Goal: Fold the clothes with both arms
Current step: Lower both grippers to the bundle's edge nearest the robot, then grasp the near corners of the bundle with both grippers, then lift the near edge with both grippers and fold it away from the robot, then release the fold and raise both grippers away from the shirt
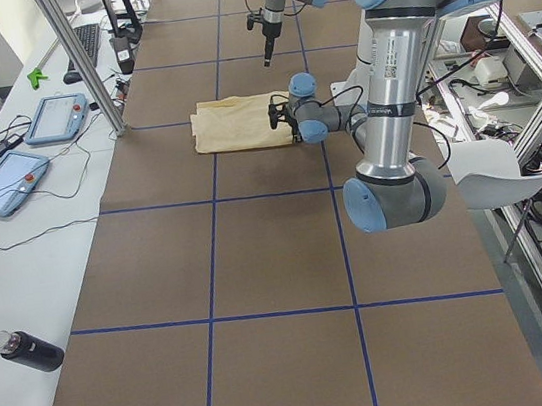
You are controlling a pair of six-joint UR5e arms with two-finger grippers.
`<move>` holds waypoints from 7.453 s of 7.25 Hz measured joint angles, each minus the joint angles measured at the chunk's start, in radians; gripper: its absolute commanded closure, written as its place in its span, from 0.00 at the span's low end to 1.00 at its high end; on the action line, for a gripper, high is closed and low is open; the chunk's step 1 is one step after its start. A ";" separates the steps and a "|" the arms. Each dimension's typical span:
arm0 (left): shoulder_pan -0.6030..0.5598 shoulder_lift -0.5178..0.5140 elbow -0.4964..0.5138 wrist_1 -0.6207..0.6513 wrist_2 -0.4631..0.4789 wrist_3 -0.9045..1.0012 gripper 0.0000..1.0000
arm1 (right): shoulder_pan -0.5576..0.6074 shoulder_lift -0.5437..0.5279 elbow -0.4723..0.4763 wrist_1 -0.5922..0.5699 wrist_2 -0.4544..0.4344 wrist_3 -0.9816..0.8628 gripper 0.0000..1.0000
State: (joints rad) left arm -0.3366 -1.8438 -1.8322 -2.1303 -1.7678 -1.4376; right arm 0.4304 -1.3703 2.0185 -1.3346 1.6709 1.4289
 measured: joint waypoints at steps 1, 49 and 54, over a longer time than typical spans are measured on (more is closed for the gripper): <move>0.000 0.000 -0.002 0.000 0.000 -0.018 1.00 | -0.013 0.015 -0.006 -0.001 -0.004 0.013 0.00; -0.511 -0.228 0.226 0.212 -0.289 0.782 0.00 | 0.027 0.660 -0.541 -0.115 0.086 0.476 0.00; -0.513 -0.224 0.226 0.211 -0.289 0.786 0.00 | -0.013 0.778 -0.774 -0.106 -0.069 0.167 0.00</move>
State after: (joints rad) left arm -0.8498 -2.0681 -1.6061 -1.9190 -2.0570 -0.6520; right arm 0.4176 -0.5922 1.2449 -1.4404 1.6018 1.5955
